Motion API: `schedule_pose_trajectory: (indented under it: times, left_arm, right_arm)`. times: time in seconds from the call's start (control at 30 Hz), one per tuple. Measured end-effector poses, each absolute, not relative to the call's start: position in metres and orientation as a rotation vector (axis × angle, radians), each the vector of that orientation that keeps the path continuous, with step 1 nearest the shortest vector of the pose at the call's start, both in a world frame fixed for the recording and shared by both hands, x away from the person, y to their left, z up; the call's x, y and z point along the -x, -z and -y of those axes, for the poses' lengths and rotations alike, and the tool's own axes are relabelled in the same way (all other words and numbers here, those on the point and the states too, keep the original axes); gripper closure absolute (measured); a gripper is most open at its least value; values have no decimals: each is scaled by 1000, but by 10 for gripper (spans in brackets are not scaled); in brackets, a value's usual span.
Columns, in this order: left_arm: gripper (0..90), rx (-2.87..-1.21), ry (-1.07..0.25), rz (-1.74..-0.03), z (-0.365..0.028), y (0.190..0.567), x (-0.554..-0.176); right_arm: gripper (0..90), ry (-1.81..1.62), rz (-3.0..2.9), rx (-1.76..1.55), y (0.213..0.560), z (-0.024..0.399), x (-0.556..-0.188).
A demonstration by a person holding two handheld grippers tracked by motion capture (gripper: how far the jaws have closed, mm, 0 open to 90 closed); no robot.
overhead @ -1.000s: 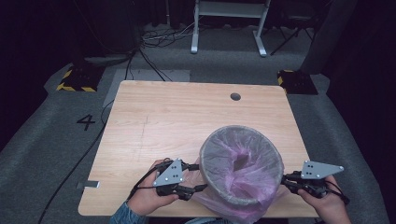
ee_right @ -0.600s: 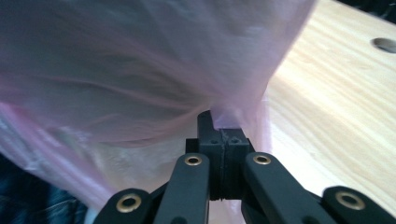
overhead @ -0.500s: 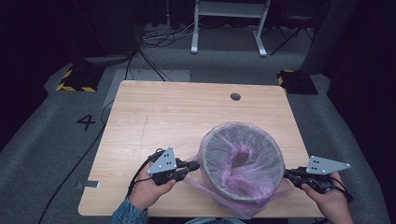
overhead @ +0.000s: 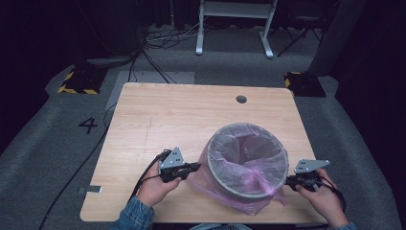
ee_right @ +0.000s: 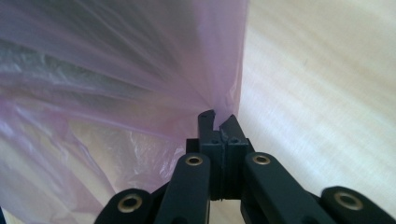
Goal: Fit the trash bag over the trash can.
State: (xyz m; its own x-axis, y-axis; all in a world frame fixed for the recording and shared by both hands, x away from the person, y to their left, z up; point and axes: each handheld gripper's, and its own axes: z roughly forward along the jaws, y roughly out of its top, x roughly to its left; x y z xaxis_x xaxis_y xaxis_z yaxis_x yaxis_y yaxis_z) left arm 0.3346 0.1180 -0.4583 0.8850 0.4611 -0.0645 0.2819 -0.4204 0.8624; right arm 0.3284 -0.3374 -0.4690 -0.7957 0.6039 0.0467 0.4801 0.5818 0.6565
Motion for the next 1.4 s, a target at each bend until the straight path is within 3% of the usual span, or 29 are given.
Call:
schedule_pose_trajectory:
  times: [0.23, 0.3, 0.33, 0.4, 0.47, 0.53, 0.6, 0.63, 0.67, 0.73, 0.8, 0.87, 1.27, 1.3, 1.33, 1.4]
  left_arm:
    - [898, -2120, -208, -512, -121, 469, -323]
    - [824, -2098, -245, -518, -126, 467, -322]
    - [723, -2073, -263, -513, -129, 465, -321]
    - [510, -2003, -257, -480, -132, 458, -317]
    - [395, -1962, -251, -437, -131, 449, -312]
    - [318, -1949, -273, -389, -125, 441, -310]
    - [302, -1955, -289, -364, -117, 437, -311]
    - [327, -1958, -299, -351, -112, 436, -312]
    - [410, -1960, -301, -335, -108, 435, -313]
    - [551, -1979, -292, -316, -102, 435, -316]
    - [763, -1998, -290, -305, -99, 436, -318]
    - [875, -2015, -273, -317, -98, 440, -322]
    - [900, -2162, -203, -406, -99, 469, -331]
    - [894, -2172, -201, -412, -101, 469, -329]
    - [831, -2178, -214, -413, -102, 468, -328]
    - [530, -2116, -245, -393, -104, 464, -324]
  right_arm:
    - [900, -937, -2682, -914, 477, 347, -307]
    - [887, -942, -2664, -927, 474, 354, -302]
    - [810, -958, -2642, -934, 472, 357, -301]
    - [569, -1054, -2566, -918, 465, 365, -299]
    - [383, -1180, -2519, -857, 456, 369, -296]
    - [293, -1284, -2509, -770, 446, 366, -294]
    - [258, -1356, -2513, -683, 436, 358, -293]
    - [265, -1375, -2519, -648, 432, 352, -294]
    - [328, -1393, -2517, -622, 429, 347, -296]
    - [590, -1383, -2547, -590, 424, 339, -300]
    - [823, -1347, -2570, -596, 424, 335, -306]
    - [891, -1360, -2564, -658, 426, 336, -312]
    - [891, -1066, -2703, -837, 476, 336, -322]
    - [847, -1046, -2703, -837, 475, 337, -321]
    - [767, -1019, -2693, -831, 474, 339, -320]
    - [490, -1109, -2620, -777, 466, 344, -315]
